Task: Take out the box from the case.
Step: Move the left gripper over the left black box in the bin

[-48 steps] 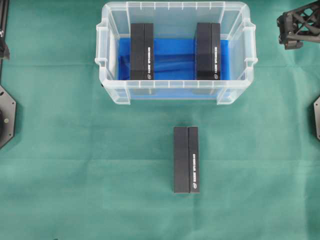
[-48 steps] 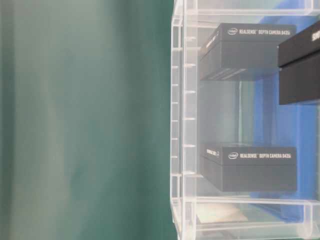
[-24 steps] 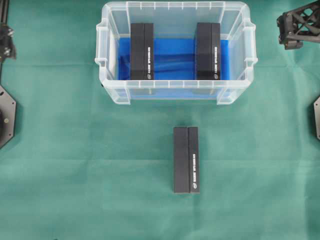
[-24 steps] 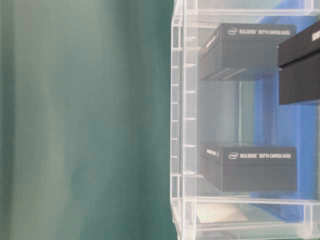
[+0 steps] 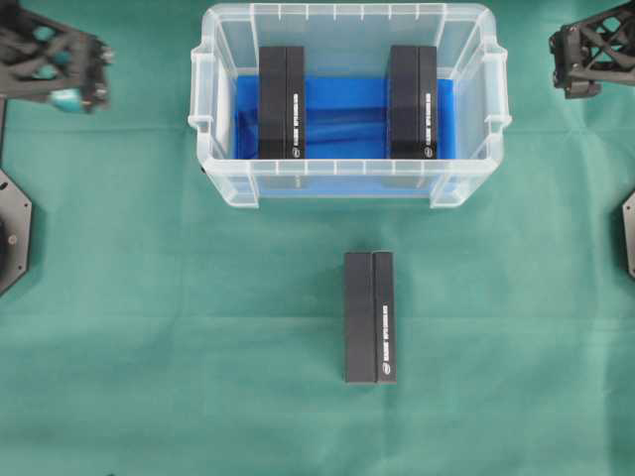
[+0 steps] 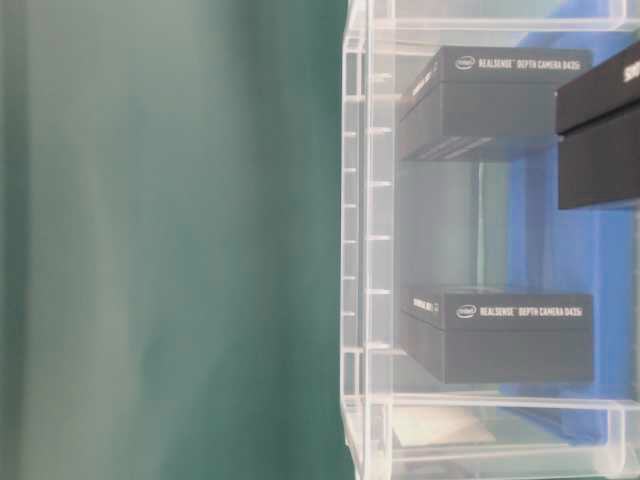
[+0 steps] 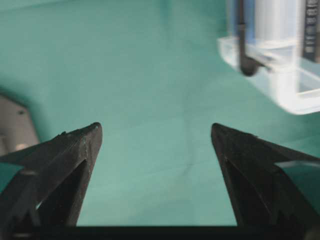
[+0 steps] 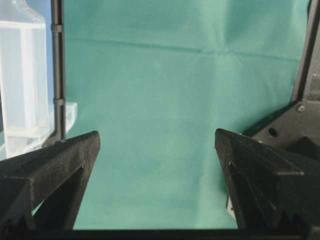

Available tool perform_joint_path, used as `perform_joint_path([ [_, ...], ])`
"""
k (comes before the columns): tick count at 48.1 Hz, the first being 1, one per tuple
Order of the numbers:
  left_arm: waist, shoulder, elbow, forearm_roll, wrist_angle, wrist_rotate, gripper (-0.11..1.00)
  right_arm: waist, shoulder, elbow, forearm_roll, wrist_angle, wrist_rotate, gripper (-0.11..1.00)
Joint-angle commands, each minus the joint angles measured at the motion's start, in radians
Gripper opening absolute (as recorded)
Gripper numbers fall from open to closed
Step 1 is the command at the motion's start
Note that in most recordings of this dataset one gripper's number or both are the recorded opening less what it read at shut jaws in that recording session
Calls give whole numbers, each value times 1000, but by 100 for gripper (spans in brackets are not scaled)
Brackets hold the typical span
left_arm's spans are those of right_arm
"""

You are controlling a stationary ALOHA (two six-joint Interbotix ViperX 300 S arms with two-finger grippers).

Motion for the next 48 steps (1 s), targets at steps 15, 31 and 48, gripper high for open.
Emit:
perform_joint_path([
  [15,-69,179,-189,0,-38,-52,90,-3,-5,-9,-9,-5,-3,94],
  [31,-100,377,-388,0,-74,-58,90,-3,-5,-9,-9,-5,-28,94],
  [48,-107,512,-537,2,-69,-58,90,-2,-5,-9,-6,-8,-38,94],
])
